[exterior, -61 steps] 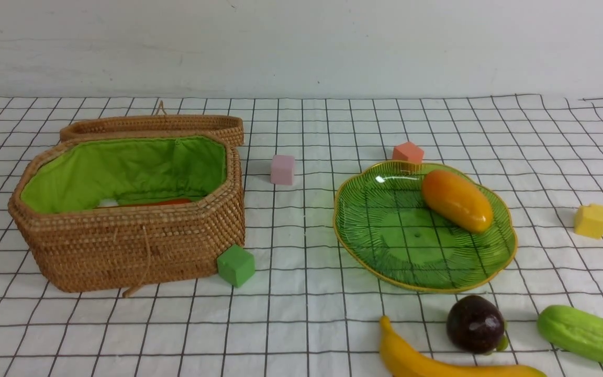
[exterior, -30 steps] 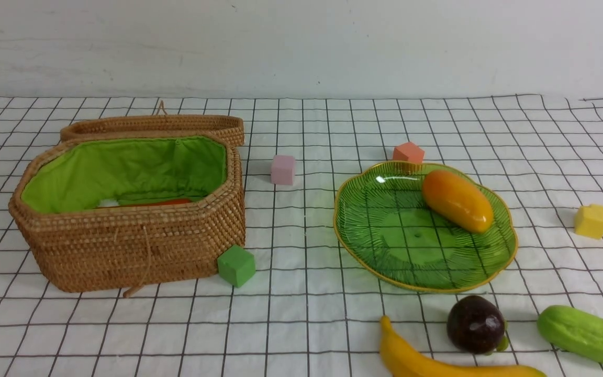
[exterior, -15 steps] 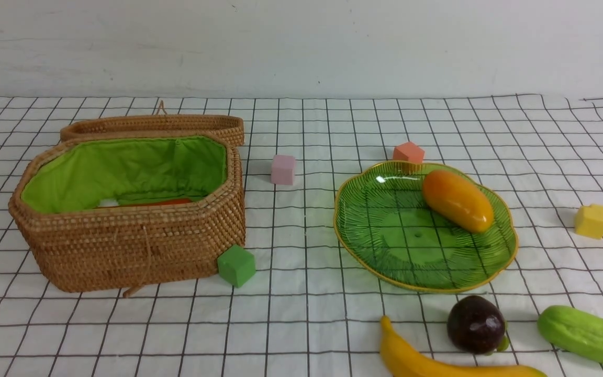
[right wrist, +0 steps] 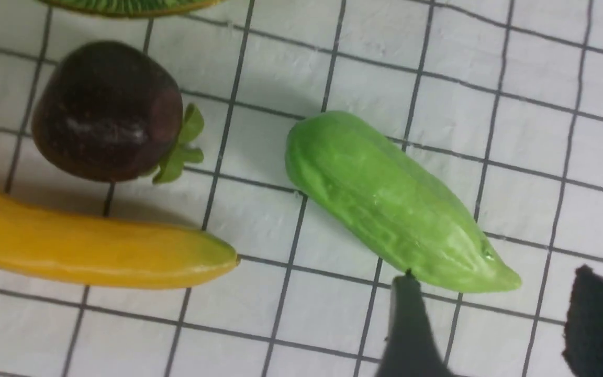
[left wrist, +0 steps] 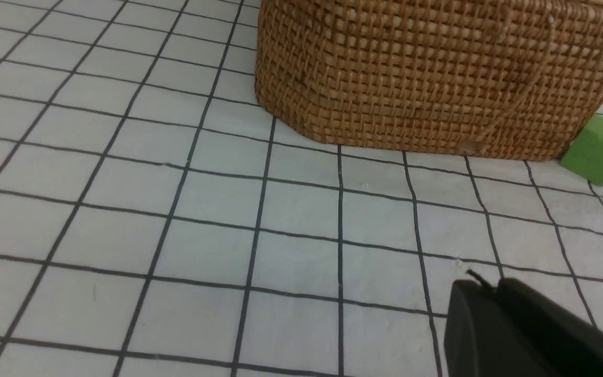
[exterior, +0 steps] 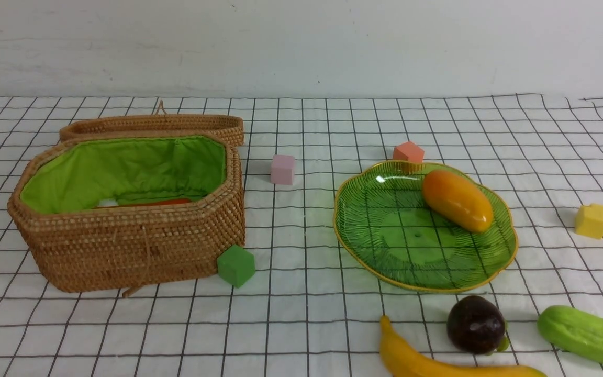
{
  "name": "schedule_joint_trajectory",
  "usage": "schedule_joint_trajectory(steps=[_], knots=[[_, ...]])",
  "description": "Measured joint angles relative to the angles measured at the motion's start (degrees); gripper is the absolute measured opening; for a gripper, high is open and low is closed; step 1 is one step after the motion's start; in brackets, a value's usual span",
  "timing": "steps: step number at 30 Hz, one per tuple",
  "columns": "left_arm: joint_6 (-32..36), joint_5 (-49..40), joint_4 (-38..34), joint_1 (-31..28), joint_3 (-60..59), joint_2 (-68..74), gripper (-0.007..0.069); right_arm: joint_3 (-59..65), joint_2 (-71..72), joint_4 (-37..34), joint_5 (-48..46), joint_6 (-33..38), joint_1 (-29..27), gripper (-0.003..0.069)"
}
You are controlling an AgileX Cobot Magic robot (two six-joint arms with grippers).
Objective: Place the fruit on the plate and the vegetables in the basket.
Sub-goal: Take a chayote with your right arm and place it on the basket on the left.
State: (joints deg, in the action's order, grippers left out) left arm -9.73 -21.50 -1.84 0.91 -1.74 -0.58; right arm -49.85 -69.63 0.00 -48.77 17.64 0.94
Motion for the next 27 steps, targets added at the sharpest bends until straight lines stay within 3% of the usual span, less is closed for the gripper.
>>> schedule_joint_trajectory(steps=[5,10,15,24,25,27], knots=[[0.0,0.0,0.0,3.9,0.0,0.0,0.0039,-3.7,-8.0,-1.1,-3.4,9.9,0.0,0.0627],[0.0,0.0,0.0,3.6,0.0,0.0,0.0041,-4.3,-13.2,-1.0,-3.9,19.7,0.0,0.0666],[0.0,0.1,0.0,3.5,0.0,0.0,0.0048,-4.3,-17.4,-0.6,-1.0,28.9,0.0,0.0622],[0.0,0.0,0.0,3.5,0.0,0.0,0.0058,-5.2,-28.7,3.0,3.0,28.3,0.0,0.0542],[0.0,0.0,0.0,3.5,0.0,0.0,0.0059,-6.2,-30.7,3.0,1.7,27.7,0.0,0.0482],[0.0,0.0,0.0,3.5,0.0,0.0,0.0061,-7.8,-31.7,2.4,-0.3,27.5,0.0,0.0451]])
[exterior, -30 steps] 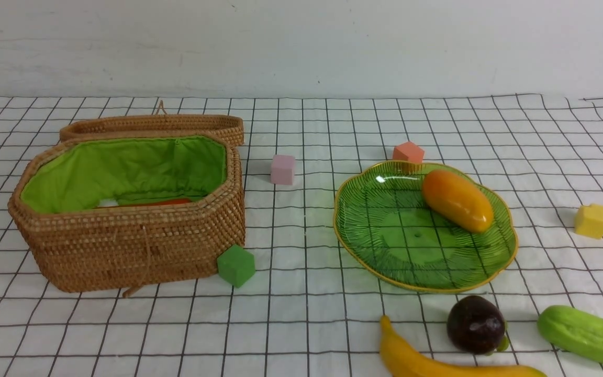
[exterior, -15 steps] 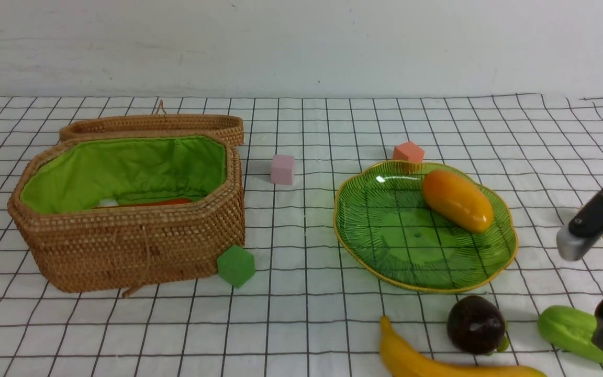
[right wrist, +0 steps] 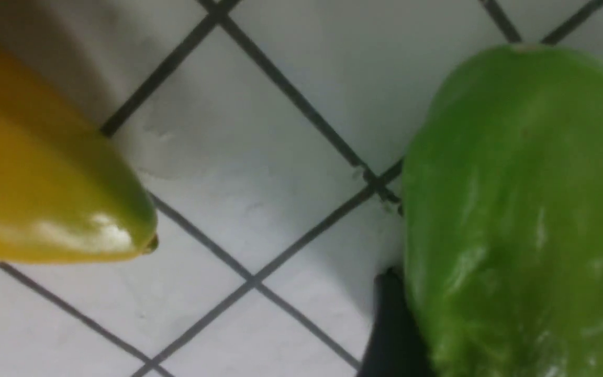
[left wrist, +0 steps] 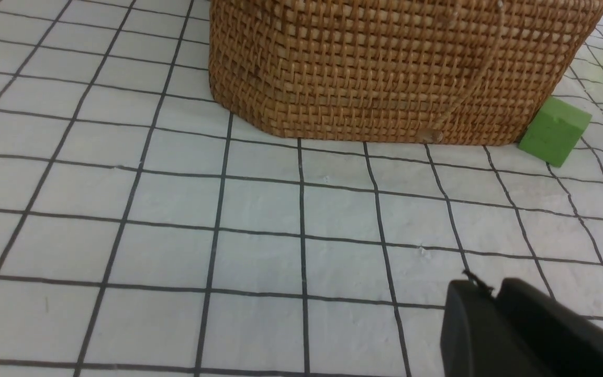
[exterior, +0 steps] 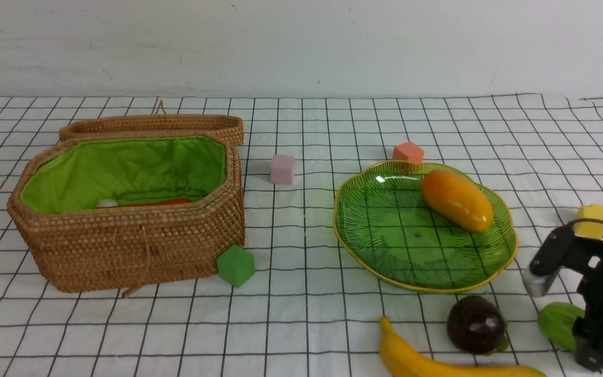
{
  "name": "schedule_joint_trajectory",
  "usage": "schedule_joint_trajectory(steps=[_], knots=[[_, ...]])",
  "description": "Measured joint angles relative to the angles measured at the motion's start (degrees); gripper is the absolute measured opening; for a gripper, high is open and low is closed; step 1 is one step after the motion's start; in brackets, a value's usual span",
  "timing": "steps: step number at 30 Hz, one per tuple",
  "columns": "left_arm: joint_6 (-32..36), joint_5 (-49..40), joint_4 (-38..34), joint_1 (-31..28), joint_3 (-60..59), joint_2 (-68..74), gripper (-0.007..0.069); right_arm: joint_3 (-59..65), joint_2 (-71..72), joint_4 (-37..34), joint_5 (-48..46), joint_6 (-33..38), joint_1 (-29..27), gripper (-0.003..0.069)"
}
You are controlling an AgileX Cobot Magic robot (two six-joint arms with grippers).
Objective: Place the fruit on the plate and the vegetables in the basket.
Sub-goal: Take a chayote with your right arm and place it on the basket on the left.
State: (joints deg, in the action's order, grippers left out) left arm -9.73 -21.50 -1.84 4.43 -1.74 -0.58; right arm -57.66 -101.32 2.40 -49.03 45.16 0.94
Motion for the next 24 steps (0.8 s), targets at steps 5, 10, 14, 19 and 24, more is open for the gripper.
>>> schedule_joint_trajectory(steps=[5,10,14,19,24], knots=[[0.0,0.0,0.0,0.0,0.0,0.0,0.0069,-7.5,0.1,-2.9,-6.6,0.0,0.0,0.0455],[0.0,0.0,0.0,0.0,0.0,0.0,0.0076,-19.2,4.5,-16.8,-12.2,0.0,1.3,0.0455],[0.0,0.0,0.0,0.0,0.0,0.0,0.0080,-28.1,5.5,-31.7,-13.5,0.7,7.7,0.0455],[0.0,0.0,0.0,0.0,0.0,0.0,0.0083,-41.0,0.4,-45.7,-5.0,0.3,21.2,0.0455],[0.0,0.0,0.0,0.0,0.0,0.0,0.0090,-51.4,-9.2,-49.3,7.1,0.2,30.8,0.0455]])
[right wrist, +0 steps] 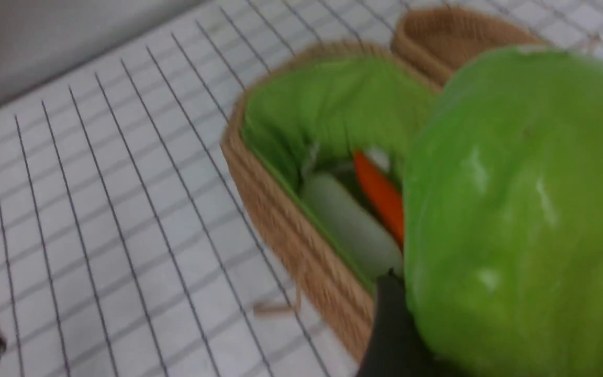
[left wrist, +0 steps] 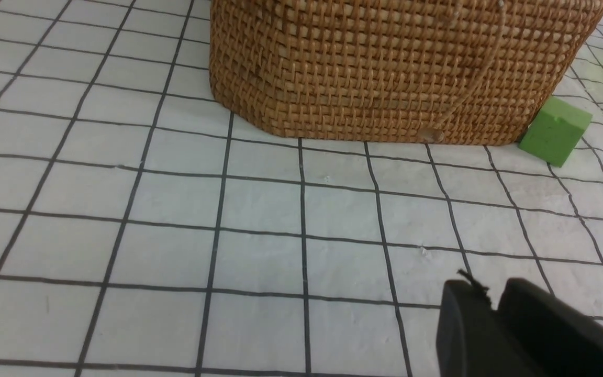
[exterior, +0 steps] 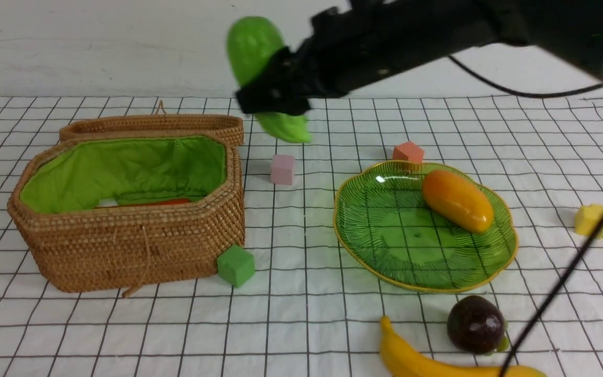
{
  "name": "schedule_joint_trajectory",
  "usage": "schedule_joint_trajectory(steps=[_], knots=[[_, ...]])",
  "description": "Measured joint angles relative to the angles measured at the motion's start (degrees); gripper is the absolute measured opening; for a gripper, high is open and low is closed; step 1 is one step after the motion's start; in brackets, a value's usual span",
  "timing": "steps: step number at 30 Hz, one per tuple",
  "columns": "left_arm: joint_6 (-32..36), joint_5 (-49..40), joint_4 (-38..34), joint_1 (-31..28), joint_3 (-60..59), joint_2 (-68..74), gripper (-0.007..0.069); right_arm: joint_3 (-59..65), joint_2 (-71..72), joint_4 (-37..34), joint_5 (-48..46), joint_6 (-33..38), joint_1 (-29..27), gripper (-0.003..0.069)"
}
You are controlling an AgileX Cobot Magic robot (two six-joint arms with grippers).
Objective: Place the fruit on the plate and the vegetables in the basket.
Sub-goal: Take a chayote with your right arm and place it on the basket on the left.
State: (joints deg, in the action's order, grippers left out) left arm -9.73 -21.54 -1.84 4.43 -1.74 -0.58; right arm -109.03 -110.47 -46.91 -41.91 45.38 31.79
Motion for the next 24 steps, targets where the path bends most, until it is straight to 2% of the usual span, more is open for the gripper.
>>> schedule_joint_trajectory(steps=[5,9,13,14,17,19,21,24], knots=[[0.0,0.0,0.1,0.0,0.0,0.0,0.0093,-10.2,-13.1,-1.2,12.8,-0.3,7.6,0.0455],[0.0,0.0,0.1,0.0,0.0,0.0,0.0096,-13.5,-20.5,-1.6,20.9,-0.4,10.4,0.0455],[0.0,0.0,0.2,0.0,0.0,0.0,0.0102,-13.6,-23.8,-3.5,26.0,-0.5,10.9,0.0456],[0.0,0.0,0.2,0.0,0.0,0.0,0.0103,-13.6,-24.1,-3.6,26.1,-0.6,10.9,0.0460],[0.0,0.0,0.2,0.0,0.0,0.0,0.0106,-13.6,-24.4,-5.0,27.1,-0.6,10.7,0.0543],[0.0,0.0,0.2,0.0,0.0,0.0,0.0107,-13.8,-24.2,-5.6,26.8,-0.6,10.7,0.0638],[0.0,0.0,0.2,0.0,0.0,0.0,0.0107,-13.8,-23.6,-5.2,25.0,-0.6,10.6,0.0672],[0.0,0.0,0.2,0.0,0.0,0.0,0.0110,-13.8,-20.7,-1.1,17.0,-0.7,10.0,0.0676]])
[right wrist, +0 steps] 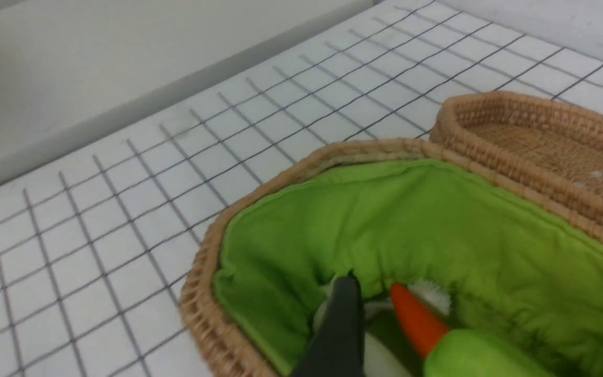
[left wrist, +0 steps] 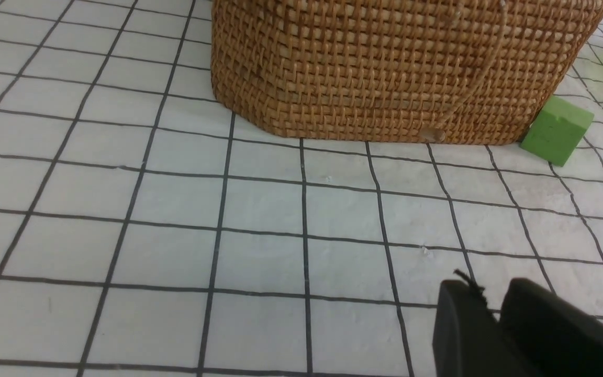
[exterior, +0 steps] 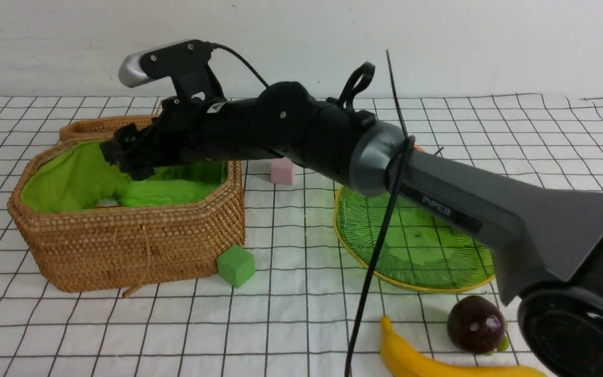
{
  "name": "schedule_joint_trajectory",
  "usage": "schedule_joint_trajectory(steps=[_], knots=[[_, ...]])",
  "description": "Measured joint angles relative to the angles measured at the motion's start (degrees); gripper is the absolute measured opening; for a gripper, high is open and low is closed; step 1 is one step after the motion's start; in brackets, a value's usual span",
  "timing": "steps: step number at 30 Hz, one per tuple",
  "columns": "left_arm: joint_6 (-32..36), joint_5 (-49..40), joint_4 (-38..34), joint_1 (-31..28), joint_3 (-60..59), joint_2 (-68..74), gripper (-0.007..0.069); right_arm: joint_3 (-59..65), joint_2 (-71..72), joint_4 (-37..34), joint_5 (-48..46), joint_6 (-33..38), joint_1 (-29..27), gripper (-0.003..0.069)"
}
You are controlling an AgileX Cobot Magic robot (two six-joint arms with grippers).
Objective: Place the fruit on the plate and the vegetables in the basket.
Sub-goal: Take a chayote with your right arm and place it on the basket on the left, then use the right arm to grab a mangosteen and put it into the right plate
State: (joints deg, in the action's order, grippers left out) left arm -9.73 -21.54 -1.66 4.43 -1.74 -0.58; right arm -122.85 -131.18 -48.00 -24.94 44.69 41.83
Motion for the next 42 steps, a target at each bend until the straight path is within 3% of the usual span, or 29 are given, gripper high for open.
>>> schedule_joint_trajectory(steps=[3,7,9,10,13,17,24,31,42], knots=[[0.0,0.0,0.0,0.0,0.0,0.0,0.0112,0.0,3.4,4.5,-7.4,-0.3,-0.9,0.0673],[0.0,0.0,0.0,0.0,0.0,0.0,0.0113,-0.2,13.7,21.8,-26.9,-6.3,-3.3,0.0665],[0.0,0.0,0.0,0.0,0.0,0.0,0.0115,0.4,17.4,28.4,-31.8,-9.5,-4.1,0.0664],[0.0,0.0,0.0,0.0,0.0,0.0,0.0118,2.8,21.9,35.0,-34.9,-14.1,-5.0,0.0661],[0.0,0.0,0.0,0.0,0.0,0.0,0.0124,12.0,30.8,42.1,-35.8,-23.6,-6.8,0.0658],[0.0,0.0,0.0,0.0,0.0,0.0,0.0128,28.5,40.0,45.2,-36.1,-33.3,-9.2,0.0658],[0.0,0.0,0.0,0.0,0.0,0.0,0.0134,50.8,42.4,48.8,-35.7,-49.2,-14.6,0.0645],[0.0,0.0,0.0,0.0,0.0,0.0,0.0142,60.9,39.4,49.0,-25.5,-50.2,-18.5,0.0630],[0.0,0.0,0.0,0.0,0.0,0.0,0.0150,61.7,31.9,48.0,-22.3,-48.2,-19.1,0.0552]])
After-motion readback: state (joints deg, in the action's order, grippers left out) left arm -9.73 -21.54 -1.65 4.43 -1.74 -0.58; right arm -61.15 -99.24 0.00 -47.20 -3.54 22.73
